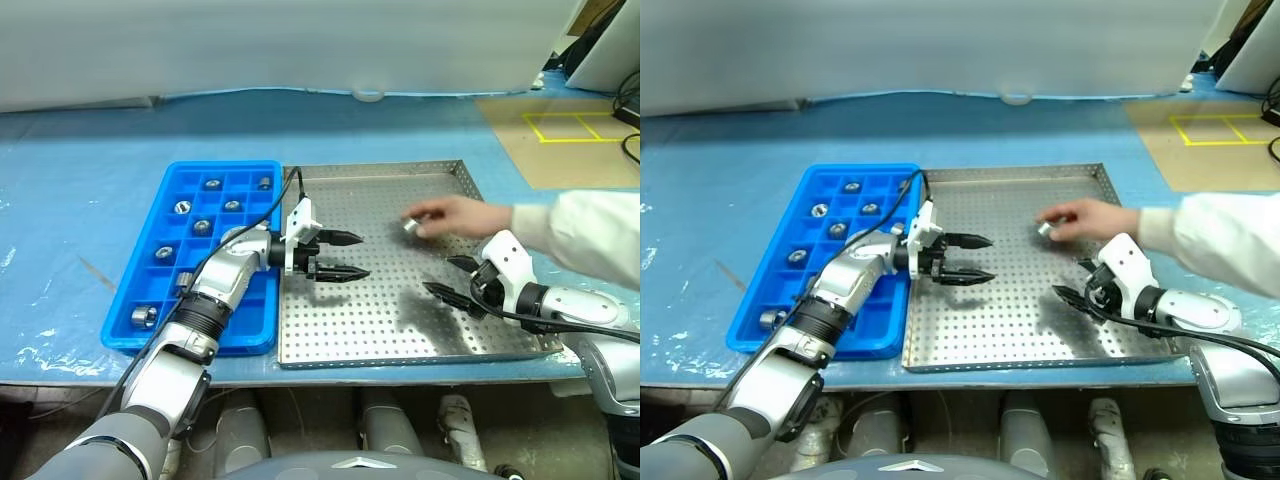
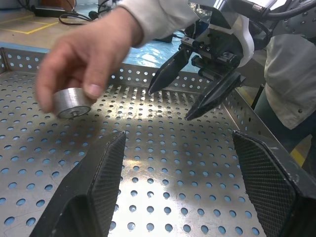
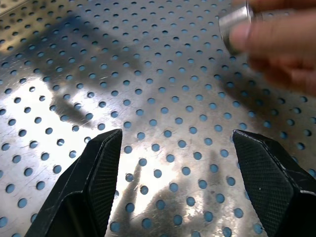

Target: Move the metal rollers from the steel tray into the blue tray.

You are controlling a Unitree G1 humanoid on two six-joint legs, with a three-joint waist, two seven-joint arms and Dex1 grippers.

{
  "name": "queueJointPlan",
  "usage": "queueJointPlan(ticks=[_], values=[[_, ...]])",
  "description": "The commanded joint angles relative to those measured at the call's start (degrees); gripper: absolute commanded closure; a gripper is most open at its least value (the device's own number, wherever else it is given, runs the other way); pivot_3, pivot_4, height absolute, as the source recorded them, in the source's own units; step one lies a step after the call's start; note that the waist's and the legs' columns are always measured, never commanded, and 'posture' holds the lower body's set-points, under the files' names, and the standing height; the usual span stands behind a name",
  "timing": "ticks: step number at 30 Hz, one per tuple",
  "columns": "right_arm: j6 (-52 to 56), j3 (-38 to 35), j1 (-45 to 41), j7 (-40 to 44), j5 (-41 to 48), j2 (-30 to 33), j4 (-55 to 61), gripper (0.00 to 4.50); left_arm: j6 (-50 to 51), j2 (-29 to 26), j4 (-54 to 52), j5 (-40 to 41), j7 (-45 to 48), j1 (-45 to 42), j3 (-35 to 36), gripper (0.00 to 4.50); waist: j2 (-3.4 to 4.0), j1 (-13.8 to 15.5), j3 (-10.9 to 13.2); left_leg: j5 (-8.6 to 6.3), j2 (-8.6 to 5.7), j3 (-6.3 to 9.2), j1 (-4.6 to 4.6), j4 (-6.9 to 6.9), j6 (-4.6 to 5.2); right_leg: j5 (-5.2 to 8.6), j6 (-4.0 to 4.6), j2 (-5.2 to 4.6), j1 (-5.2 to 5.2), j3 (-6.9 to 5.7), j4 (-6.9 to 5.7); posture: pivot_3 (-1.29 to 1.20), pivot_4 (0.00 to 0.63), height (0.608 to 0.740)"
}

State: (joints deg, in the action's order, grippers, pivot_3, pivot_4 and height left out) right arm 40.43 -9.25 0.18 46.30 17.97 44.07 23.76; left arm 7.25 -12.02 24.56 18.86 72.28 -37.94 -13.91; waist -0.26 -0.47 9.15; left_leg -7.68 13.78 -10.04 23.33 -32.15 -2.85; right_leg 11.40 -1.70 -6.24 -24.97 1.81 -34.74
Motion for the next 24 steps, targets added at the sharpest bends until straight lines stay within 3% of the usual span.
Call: queueJointPlan(ticks=[1, 24], values=[[-1.4, 1.4, -1.7, 0.0, -0.2, 0.7, -0.1, 0.78, -1.2, -0.4, -1.5, -0.3, -0.1, 0.0, 1.2, 0.88, 0.00, 0.0, 0.0, 0.00, 0.00, 0.00, 0.00, 0.00, 0.00, 0.00, 0.00, 0.00, 0.00, 0.00, 0.00, -0.35, 0.150, 0.740], [-2.4, 3.1, -2.3, -0.4, 0.4, 0.6, -1.0, 0.78, -0.7, -1.3, -3.1, -0.3, -0.8, 0.9, 1.3, 0.88, 0.00, 0.1, 0.0, -0.03, -0.01, 0.00, 0.17, 0.02, 0.03, 0.00, 0.01, -0.03, -0.13, -0.04, 0.05, -0.33, 0.150, 0.740]])
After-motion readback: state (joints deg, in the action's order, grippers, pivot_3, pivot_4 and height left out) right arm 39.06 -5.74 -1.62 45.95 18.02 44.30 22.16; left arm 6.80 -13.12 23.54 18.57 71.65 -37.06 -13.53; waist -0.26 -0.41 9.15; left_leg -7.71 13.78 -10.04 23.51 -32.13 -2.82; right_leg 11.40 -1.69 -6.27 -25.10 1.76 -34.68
